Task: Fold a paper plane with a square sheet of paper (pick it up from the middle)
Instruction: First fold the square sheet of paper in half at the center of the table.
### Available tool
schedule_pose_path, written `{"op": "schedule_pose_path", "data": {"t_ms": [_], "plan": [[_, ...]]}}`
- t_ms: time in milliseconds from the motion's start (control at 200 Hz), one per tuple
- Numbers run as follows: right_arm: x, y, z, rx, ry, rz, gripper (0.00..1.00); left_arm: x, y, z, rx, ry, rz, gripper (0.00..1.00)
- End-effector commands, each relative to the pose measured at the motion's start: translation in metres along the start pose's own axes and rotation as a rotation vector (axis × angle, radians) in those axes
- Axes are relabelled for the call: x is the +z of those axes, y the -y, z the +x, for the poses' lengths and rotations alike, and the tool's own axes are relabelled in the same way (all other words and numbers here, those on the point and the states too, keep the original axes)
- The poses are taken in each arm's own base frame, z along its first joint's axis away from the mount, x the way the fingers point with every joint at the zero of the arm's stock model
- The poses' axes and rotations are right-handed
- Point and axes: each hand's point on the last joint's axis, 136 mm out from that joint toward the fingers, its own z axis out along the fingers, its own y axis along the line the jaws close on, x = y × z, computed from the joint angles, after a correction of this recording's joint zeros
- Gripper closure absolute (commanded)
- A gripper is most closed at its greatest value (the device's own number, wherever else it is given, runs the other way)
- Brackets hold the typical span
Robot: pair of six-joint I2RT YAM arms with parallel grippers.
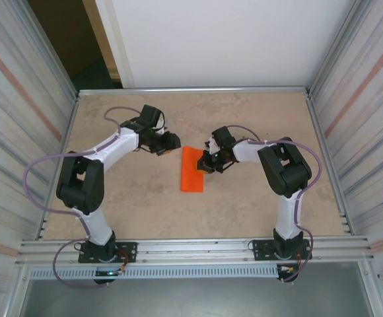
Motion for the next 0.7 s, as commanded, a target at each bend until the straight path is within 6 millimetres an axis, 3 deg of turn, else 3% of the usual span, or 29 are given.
{"op": "schedule_pose_path", "data": {"t_ms": [0, 155, 351, 501, 697], "plan": [[0.014, 0.091, 0.04, 0.129, -0.117, 0.286, 1.0, 0.012, 0.033, 0.02, 0.053, -0.086, 0.159, 0.64], [0.015, 0.097, 0.042, 0.126, -0.125, 0.304, 1.0, 0.035, 0.048, 0.039, 0.073, -0.164, 0.199, 0.78], [0.016, 0.102, 0.041, 0.126, -0.124, 0.324, 1.0, 0.062, 0.025, 0.055, 0.033, -0.248, 0.115, 0.94], [0.016, 0.106, 0.042, 0.126, -0.127, 0.339, 1.0, 0.073, 0.026, 0.067, 0.059, -0.297, 0.118, 0.97], [0.018, 0.111, 0.044, 0.13, -0.134, 0.354, 1.0, 0.088, 0.01, 0.076, 0.052, -0.326, 0.042, 0.98]]}}
